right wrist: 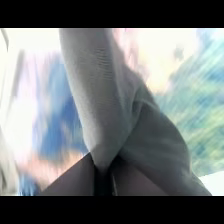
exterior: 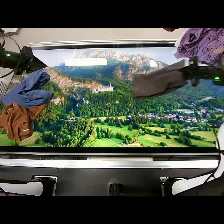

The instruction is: Fold the clothes and pants, and hang the long-sleeved shirts on hangers.

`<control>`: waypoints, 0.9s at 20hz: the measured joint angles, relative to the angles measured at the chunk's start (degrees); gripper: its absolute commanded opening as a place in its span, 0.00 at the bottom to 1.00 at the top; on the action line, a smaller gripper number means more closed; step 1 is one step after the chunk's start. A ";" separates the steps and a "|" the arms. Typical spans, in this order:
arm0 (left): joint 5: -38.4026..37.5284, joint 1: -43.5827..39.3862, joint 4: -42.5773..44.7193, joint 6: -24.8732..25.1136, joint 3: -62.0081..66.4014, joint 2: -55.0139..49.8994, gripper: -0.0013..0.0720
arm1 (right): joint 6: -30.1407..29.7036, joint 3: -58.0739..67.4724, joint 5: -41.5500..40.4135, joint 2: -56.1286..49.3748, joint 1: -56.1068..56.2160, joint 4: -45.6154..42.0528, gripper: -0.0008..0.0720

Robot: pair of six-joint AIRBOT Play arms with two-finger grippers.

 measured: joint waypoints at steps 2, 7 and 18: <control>-0.09 0.07 -0.02 0.00 0.00 0.00 0.04 | 2.71 1.51 0.02 1.05 -4.48 -3.28 0.06; -0.92 0.07 -0.02 0.00 0.00 0.00 0.04 | 9.35 2.71 3.41 5.33 -15.02 -20.96 0.06; -1.14 0.09 -0.02 -0.20 0.00 0.00 0.04 | 14.32 -23.76 8.85 18.60 -23.12 -50.36 0.06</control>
